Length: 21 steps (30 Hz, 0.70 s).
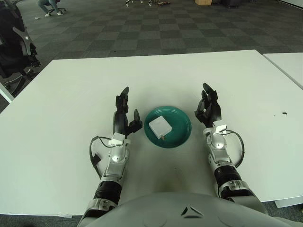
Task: Put the charger into the plate.
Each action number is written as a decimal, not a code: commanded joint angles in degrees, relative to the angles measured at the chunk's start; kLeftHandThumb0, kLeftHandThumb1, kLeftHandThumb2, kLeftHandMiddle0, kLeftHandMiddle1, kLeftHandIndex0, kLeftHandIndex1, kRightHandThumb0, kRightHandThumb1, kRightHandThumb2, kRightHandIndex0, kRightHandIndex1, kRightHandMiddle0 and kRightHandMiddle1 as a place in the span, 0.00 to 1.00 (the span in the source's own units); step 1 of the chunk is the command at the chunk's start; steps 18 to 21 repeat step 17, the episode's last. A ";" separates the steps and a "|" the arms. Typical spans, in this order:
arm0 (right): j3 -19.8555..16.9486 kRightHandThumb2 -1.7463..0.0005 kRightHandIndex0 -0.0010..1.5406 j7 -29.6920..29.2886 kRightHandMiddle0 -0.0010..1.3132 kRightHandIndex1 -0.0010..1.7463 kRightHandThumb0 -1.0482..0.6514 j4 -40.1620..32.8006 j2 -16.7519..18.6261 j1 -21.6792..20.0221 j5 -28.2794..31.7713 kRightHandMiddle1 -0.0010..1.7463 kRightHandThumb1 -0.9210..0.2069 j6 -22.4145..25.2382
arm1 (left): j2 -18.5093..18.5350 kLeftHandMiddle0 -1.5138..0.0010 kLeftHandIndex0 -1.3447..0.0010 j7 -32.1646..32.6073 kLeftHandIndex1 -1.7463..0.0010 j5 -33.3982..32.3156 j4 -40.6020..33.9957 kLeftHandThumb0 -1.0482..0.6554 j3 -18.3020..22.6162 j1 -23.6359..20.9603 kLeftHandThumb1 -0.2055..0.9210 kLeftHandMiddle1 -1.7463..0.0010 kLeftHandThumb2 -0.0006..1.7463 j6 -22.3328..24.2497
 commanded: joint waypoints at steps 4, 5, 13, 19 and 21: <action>1.44 0.48 0.00 -7.81 0.00 0.00 0.12 17.14 1.72 11.83 -7.61 0.12 0.00 -13.70 | 0.73 0.94 1.00 -10.62 0.81 -8.84 8.34 0.06 0.40 5.68 1.00 1.00 0.57 -1.37; 1.74 0.48 0.00 -8.17 0.00 0.00 0.12 17.35 1.47 11.77 -8.00 0.12 0.00 -14.38 | 0.59 0.94 1.00 -11.44 0.81 -9.66 8.46 0.06 0.51 5.64 1.00 1.00 0.57 -1.35; 2.96 0.47 0.00 -10.18 0.00 0.00 0.07 18.55 -2.34 11.73 -10.76 0.08 0.00 -15.70 | -0.14 0.95 1.00 -15.79 0.87 -12.89 9.01 0.06 1.20 5.65 1.00 1.00 0.57 -2.12; 3.81 0.46 0.00 -10.82 0.00 0.00 0.07 18.73 -3.56 11.83 -11.79 0.05 0.00 -15.31 | -0.12 0.96 1.00 -16.35 0.88 -11.60 9.91 0.06 1.45 5.51 1.00 1.00 0.57 -3.26; 3.81 0.46 0.00 -10.82 0.00 0.00 0.07 18.73 -3.56 11.83 -11.79 0.05 0.00 -15.31 | -0.12 0.96 1.00 -16.35 0.88 -11.60 9.91 0.06 1.45 5.51 1.00 1.00 0.57 -3.26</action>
